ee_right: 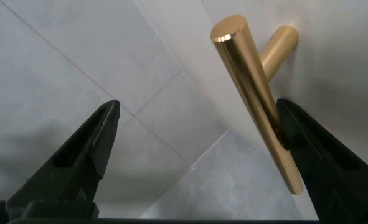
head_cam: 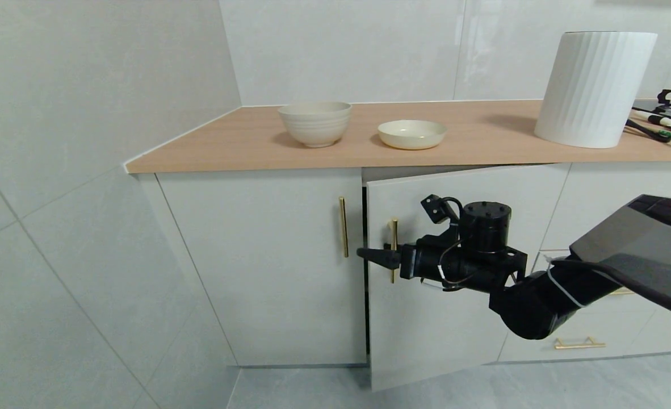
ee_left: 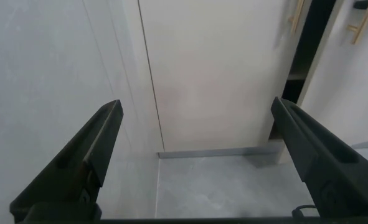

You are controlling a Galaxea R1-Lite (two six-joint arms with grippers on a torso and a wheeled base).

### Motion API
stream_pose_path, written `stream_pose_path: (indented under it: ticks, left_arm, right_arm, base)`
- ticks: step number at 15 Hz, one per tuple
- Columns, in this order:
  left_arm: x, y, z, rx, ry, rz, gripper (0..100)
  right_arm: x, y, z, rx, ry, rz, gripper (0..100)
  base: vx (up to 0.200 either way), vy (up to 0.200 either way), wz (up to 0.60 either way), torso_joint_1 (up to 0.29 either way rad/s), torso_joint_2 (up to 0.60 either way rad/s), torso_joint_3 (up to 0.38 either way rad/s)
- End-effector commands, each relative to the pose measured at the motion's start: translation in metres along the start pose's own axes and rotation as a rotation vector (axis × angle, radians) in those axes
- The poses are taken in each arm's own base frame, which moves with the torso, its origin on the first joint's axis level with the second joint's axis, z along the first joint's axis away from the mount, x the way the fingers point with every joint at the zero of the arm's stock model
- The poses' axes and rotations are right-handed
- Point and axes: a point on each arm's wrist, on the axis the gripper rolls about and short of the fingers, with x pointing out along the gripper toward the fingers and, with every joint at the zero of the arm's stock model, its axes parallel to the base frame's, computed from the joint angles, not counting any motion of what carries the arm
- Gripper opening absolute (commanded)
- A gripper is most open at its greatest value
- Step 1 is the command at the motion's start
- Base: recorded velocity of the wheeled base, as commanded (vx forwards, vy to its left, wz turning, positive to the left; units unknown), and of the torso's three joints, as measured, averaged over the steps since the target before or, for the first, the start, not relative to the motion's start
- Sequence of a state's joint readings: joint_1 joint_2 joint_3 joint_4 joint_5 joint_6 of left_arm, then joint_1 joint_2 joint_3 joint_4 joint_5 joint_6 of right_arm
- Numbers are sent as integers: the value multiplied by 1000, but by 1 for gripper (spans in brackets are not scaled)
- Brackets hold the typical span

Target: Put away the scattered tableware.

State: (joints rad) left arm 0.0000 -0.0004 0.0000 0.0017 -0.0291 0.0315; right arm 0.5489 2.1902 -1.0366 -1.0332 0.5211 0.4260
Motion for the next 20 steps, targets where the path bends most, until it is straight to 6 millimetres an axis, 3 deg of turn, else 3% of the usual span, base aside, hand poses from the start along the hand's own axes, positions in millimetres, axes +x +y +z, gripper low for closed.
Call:
stream_pose_path:
  ticks: [1,3,4,6,8,9,10,11,12,14,18,19,20]
  left_arm:
    - [-7,0,22,-6,-81,-1,100]
    - [-17,2,88,-45,-105,-119,100]
    - [-15,2,103,-47,-71,-173,100]
    - [27,-1,142,-64,98,-342,100]
    - [106,-5,170,-84,222,-380,100]
    - [144,-7,174,-85,231,-380,100]
    - [144,-7,174,-85,231,-380,100]
    - [209,-17,169,-80,241,-404,100]
    - [229,-22,164,-85,265,-411,100]
    - [260,-39,146,-152,375,-458,100]
    - [299,-71,126,-296,480,-597,100]
    - [302,-75,124,-293,484,-608,0]
    - [311,-89,115,-284,489,-641,0]
  right_arm:
    - [-4,2,-2,5,8,-3,100]
    - [-11,7,0,5,8,-1,100]
    - [-14,9,1,3,8,-1,100]
    - [-24,15,-2,11,38,36,100]
    - [-28,15,-5,12,54,66,100]
    - [-28,15,-5,13,56,66,100]
    - [-28,15,-5,13,56,66,100]
    - [-30,11,-9,23,66,55,100]
    - [-32,9,-12,30,74,47,100]
    - [-37,6,-13,35,75,35,100]
    - [-40,7,-12,22,57,39,100]
    - [-40,7,-12,22,57,39,100]
    - [-40,7,-13,23,58,39,100]
  base:
    - [0,0,0,0,0,0]
    - [0,0,0,0,0,0]
    - [0,0,0,0,0,0]
    - [0,0,0,0,0,0]
    - [0,0,0,0,0,0]
    - [0,0,0,0,0,0]
    - [0,0,0,0,0,0]
    - [0,0,0,0,0,0]
    - [0,0,0,0,0,0]
    - [0,0,0,0,0,0]
    - [0,0,0,0,0,0]
    - [0,0,0,0,0,0]
    - [0,0,0,0,0,0]
